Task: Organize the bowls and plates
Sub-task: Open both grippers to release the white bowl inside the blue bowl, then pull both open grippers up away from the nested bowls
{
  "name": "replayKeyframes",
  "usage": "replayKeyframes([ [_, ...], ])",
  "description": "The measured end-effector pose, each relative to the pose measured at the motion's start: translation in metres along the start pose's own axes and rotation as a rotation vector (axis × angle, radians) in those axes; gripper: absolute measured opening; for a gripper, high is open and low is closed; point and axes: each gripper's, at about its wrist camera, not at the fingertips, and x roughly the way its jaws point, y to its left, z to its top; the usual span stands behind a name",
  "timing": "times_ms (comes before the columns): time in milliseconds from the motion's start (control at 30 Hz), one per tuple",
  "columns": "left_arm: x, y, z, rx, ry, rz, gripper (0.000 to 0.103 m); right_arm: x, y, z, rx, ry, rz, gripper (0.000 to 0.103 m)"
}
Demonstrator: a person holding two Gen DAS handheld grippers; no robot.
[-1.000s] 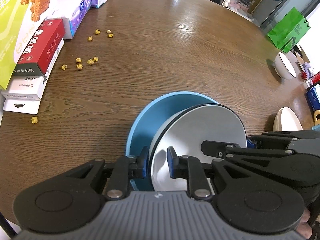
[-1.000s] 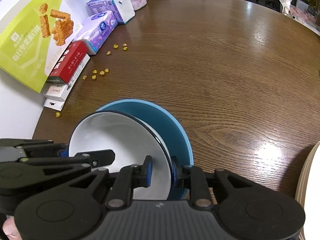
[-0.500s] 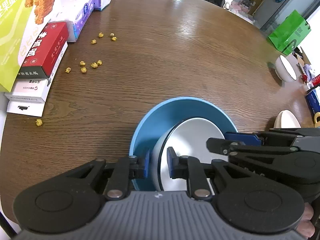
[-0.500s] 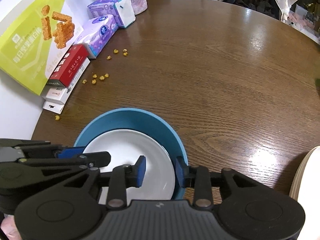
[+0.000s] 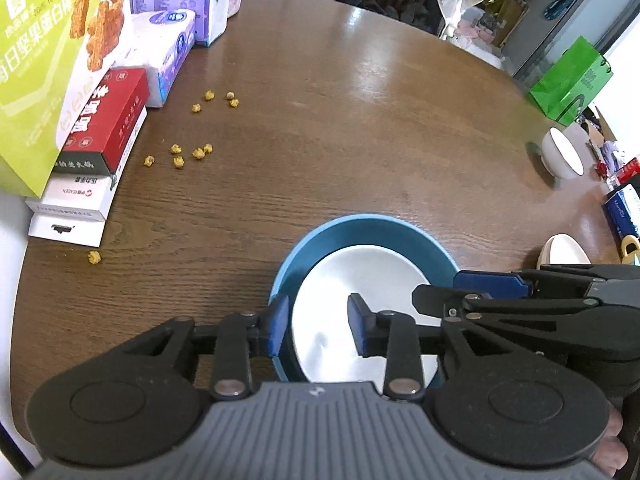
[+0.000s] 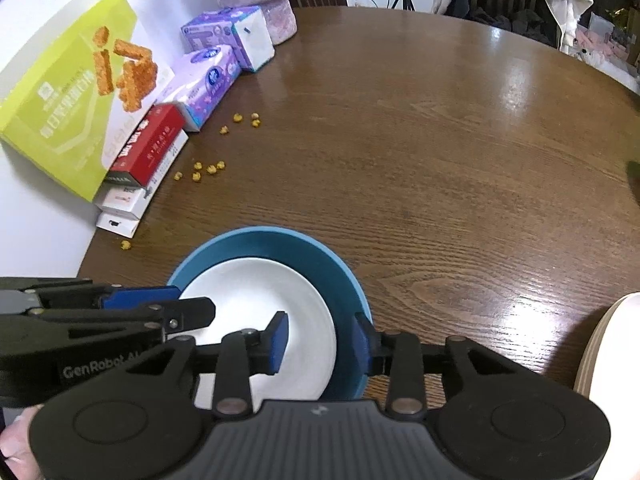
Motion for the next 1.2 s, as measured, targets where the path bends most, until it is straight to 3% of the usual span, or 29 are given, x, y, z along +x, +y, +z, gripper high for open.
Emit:
replayKeyframes([
  [133, -0.007, -0.002, 0.001, 0.004, -0.025, 0.004, 0.045, -0.007, 0.000, 0.000, 0.005, -0.021, 0.011, 0.042],
  [200, -0.010, -0.001, 0.002, 0.005, -0.039, 0.018, 0.058, -0.012, -0.002, -0.001, 0.008, -0.036, -0.016, 0.052],
  [333, -0.015, 0.000, 0.002, 0.002, -0.055, 0.016, 0.065, -0.021, -0.009, -0.003, 0.036, -0.062, -0.009, 0.055],
  [600, -0.032, 0.002, 0.004, -0.002, -0.138, 0.004, 0.100, -0.042, -0.023, -0.010, 0.093, -0.142, -0.028, 0.082],
  [1000, -0.049, -0.009, 0.009, 0.016, -0.283, 0.014, 0.103, -0.092, -0.055, -0.035, 0.132, -0.409, -0.135, 0.093],
  [1200, -0.054, -0.031, 0.003, 0.040, -0.357, 0.024, 0.103, -0.111, -0.077, -0.054, 0.152, -0.493, -0.188, 0.093],
])
